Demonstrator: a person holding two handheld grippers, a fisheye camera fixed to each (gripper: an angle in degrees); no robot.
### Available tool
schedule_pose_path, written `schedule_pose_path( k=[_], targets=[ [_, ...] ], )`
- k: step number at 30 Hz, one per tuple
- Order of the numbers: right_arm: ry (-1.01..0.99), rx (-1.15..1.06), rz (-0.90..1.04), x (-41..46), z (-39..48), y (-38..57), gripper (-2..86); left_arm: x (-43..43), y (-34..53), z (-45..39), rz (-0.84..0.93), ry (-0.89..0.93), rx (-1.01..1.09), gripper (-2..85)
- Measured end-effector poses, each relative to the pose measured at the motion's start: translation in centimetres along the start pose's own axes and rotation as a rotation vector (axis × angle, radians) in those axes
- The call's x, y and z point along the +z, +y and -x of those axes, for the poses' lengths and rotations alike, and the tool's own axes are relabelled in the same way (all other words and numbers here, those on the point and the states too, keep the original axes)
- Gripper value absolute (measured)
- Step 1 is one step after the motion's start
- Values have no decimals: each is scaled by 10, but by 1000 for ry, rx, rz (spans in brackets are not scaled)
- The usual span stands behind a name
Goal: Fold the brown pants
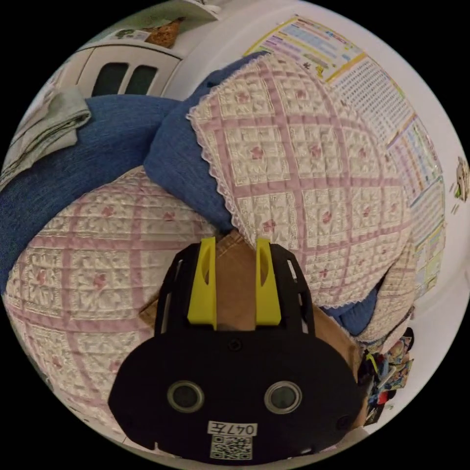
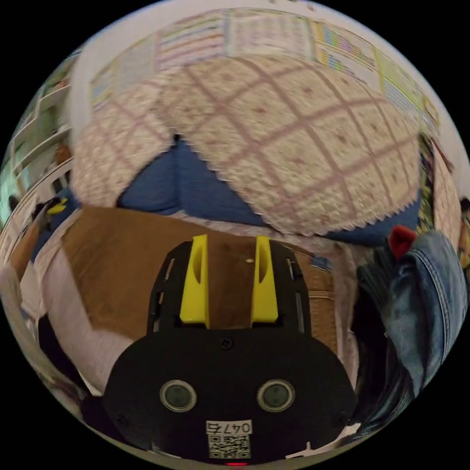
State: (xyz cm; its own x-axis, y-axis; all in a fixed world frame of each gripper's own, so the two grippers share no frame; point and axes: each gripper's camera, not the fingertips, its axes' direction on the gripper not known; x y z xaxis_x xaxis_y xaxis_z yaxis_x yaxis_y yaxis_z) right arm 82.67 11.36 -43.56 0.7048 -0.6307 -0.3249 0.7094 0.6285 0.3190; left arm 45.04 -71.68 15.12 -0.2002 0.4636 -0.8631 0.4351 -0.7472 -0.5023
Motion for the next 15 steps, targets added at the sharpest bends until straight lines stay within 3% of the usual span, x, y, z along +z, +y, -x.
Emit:
schedule_pose_path(
  k=[2,6,12,15],
  targets=[
    [-145,-138,-14,-23,72,-1,68,-6,21,33,77,30,-22,97],
    [-273,-209,26,-37,166,-2,44,15,82,96,194,98,-101,92],
    [-255,-163,73,-47,259,-7,37,73,137,158,231,160,-242,102],
    [-144,-175,114,-39,283,-12,33,86,148,179,191,192,-289,100]
  ],
)
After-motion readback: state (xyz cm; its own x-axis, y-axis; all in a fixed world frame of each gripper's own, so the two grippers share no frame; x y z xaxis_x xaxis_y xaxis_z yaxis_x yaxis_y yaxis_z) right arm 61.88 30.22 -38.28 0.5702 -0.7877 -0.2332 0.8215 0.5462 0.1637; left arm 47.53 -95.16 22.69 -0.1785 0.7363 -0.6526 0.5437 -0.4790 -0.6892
